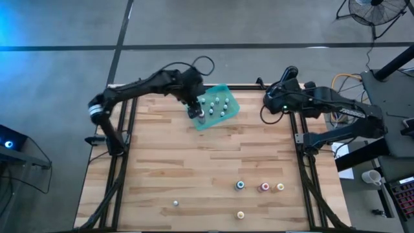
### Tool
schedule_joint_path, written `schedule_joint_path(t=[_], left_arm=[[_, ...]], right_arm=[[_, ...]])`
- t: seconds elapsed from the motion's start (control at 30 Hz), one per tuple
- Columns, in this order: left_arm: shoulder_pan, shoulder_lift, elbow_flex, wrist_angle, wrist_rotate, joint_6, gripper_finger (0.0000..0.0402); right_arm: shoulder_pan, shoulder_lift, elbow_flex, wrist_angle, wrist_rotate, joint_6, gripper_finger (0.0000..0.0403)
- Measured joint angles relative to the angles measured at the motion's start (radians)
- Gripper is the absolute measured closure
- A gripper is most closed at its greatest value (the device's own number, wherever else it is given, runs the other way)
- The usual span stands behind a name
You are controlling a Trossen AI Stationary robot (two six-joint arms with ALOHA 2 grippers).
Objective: Pick & Place food coloring
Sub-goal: Put the red big food coloring into the green bin
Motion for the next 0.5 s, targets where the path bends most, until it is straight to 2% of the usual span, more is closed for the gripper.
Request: schedule_joint_path(t=[0.17,0.37,0.43,0.5], left_arm=[[-0.009,-0.184,-0.19,0.208,0.063,-0.098,0.021],[-0.023,-0.444,-0.505,0.521,0.063,-0.254,0.021],[-0.023,-0.52,-0.591,0.563,0.063,-0.308,0.021],[-0.024,-0.589,-0.668,0.575,0.063,-0.427,0.021]], right_arm=[[0.005,-0.13,-0.055,0.013,-0.008,-0.046,0.0335],[0.032,-0.392,-0.219,0.201,-0.083,-0.082,0.0342],[0.032,-0.46,-0.268,0.248,-0.086,-0.105,0.0342],[0.031,-0.519,-0.299,0.254,-0.077,-0.094,0.0342]])
